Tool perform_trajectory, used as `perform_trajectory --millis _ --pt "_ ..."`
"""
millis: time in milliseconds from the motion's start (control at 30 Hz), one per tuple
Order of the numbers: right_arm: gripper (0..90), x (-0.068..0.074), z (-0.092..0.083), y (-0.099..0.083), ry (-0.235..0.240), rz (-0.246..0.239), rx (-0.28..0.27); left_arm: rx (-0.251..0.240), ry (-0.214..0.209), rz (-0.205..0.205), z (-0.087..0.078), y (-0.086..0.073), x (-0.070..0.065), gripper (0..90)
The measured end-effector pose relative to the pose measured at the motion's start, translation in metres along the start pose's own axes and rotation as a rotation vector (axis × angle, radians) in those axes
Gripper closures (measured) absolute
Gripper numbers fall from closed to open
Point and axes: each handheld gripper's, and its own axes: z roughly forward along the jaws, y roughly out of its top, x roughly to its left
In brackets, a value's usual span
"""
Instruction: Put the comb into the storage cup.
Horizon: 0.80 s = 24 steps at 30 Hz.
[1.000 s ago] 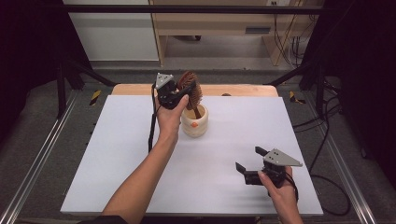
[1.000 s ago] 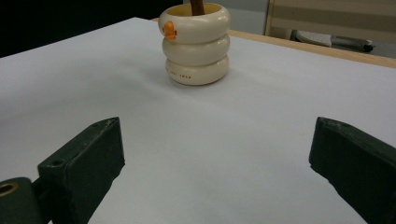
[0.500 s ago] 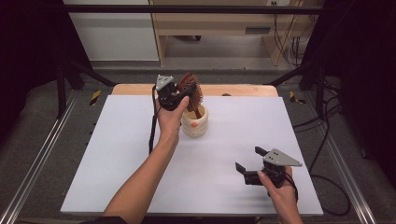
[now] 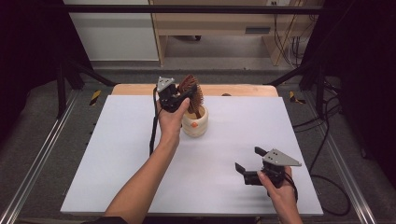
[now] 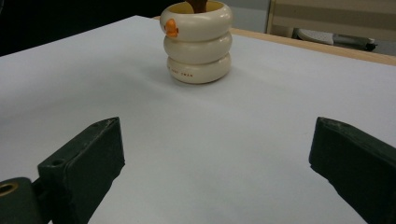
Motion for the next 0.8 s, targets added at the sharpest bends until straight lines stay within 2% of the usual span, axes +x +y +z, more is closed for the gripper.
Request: perform_trajectory --millis 800 --pt "3.7 0.0006 0.002 -0.001 0.005 -0.001 0.008 0.0 -0.001 -0.018 0.0009 -0.0031 0.0046 50.3"
